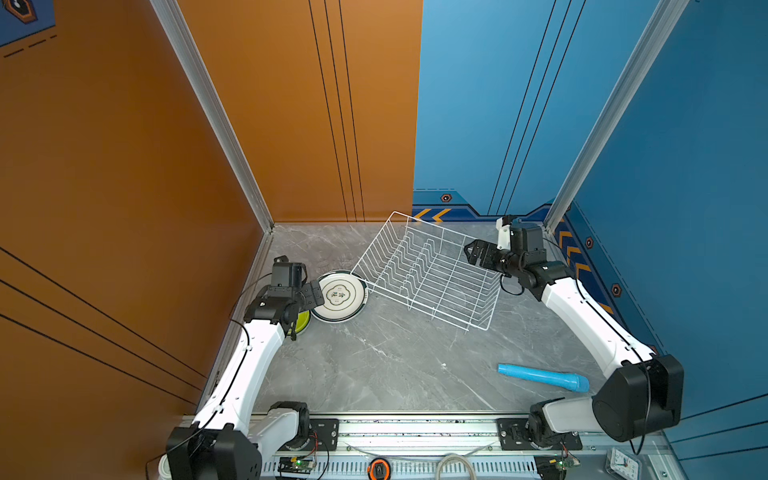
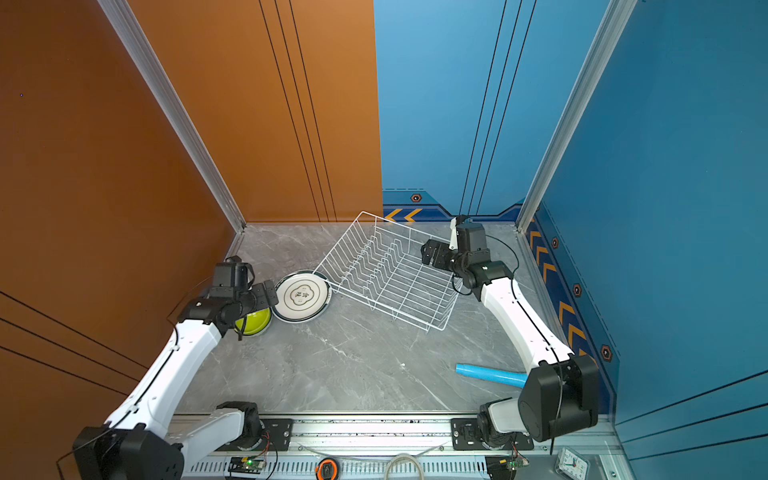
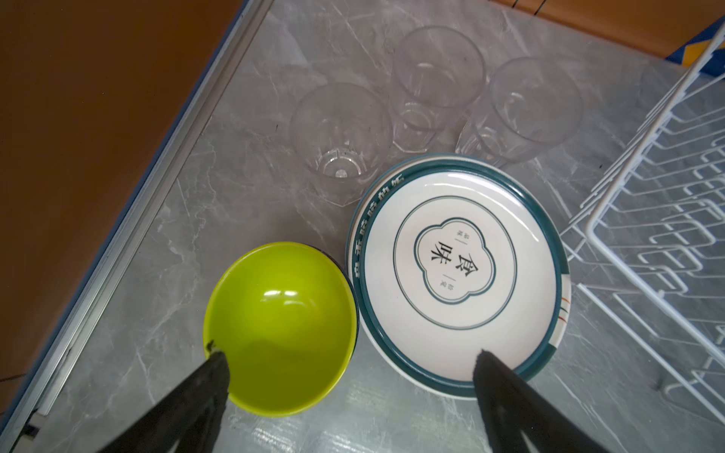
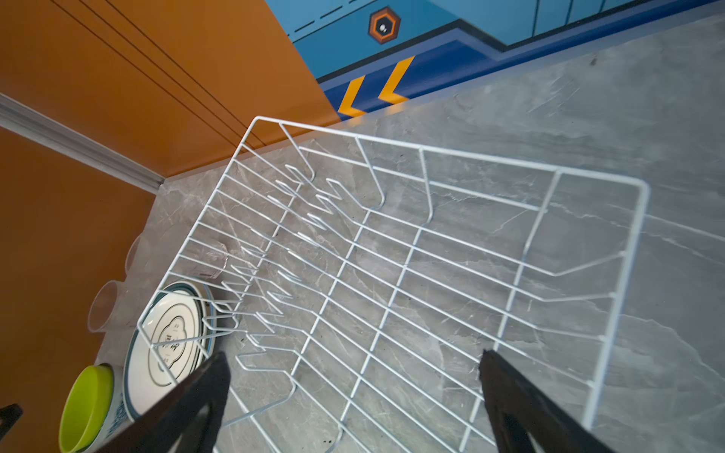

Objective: Unload the mixed dishes from the dish rack

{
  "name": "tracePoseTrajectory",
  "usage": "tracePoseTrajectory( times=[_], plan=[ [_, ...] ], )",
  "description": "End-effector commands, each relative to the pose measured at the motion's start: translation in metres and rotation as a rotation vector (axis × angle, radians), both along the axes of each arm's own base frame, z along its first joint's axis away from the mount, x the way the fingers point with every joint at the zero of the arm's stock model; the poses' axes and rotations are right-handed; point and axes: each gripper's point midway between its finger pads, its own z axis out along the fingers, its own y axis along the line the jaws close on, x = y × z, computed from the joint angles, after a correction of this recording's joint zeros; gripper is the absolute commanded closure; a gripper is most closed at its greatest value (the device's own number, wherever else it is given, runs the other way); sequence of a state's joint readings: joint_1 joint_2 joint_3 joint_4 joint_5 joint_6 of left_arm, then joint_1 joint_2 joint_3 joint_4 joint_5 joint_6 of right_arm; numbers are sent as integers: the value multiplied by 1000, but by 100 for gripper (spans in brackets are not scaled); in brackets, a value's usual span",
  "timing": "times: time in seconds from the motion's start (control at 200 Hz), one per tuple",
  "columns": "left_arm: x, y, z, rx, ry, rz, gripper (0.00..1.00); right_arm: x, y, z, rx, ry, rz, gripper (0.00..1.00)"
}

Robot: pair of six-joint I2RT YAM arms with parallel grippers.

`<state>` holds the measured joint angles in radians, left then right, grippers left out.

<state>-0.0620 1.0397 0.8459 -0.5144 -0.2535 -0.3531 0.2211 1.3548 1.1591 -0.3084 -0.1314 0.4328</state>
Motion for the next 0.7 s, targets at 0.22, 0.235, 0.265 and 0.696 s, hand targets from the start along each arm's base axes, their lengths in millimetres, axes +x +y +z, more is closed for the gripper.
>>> tracePoseTrajectory(
  times=[0.22, 0.235, 0.265, 0.696],
  plan=[
    [38, 14, 9, 163, -428, 35, 2, -29, -90, 10, -233, -301, -337, 0],
    [39, 15, 7, 174, -436, 30, 2, -31, -93, 9, -241, -314, -355, 0],
    [41, 16, 4, 187, -453, 25, 2, -36, -101, 7, -260, -336, -390, 0],
    [59, 24, -63, 164, -391, -64, 2, -77, -157, -47, -438, -359, -651, 0]
  ],
)
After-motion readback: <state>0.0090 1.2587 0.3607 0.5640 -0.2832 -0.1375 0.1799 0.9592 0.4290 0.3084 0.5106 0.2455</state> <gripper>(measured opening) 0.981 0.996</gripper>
